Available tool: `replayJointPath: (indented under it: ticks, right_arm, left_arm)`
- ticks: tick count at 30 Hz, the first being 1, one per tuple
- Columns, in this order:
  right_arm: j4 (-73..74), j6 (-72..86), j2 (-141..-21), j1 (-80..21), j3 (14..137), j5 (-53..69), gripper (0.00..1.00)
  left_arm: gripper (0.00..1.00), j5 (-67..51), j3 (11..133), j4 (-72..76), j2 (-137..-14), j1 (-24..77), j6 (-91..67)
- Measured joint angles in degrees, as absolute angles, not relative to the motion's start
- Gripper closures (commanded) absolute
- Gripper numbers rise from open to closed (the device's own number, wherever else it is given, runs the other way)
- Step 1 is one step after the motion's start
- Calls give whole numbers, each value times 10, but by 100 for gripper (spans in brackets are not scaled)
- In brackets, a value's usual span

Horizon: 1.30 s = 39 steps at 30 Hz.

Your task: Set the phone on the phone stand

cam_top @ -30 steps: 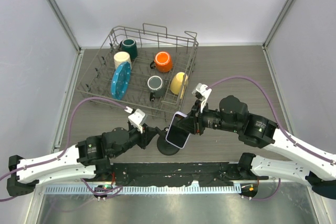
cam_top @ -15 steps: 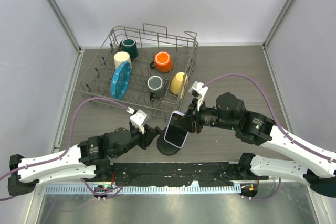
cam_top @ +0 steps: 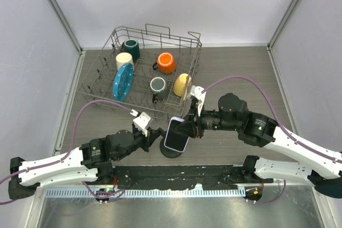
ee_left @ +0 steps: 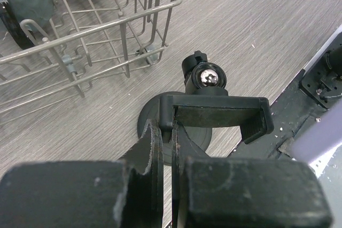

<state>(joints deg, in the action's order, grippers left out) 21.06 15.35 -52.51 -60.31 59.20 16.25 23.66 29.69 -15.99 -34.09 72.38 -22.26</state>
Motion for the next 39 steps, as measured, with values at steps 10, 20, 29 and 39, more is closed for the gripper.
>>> replayJointPath:
  ticks: [10, 20, 29, 39]
  right_arm:
    - [146, -26, -616, -652, 590, 298, 99]
    - [73, -148, -705, -660, 582, 384, 99]
    - [51, -166, -737, -624, 581, 471, 99]
    - [21, -185, -760, -601, 580, 524, 99]
  left_arm:
    - [100, 224, 281, -170, -300, 724, -216]
    - [100, 196, 279, -145, -326, 723, -189]
    - [100, 182, 279, -146, -317, 722, -172]
    - [100, 158, 269, -144, -304, 722, -169]
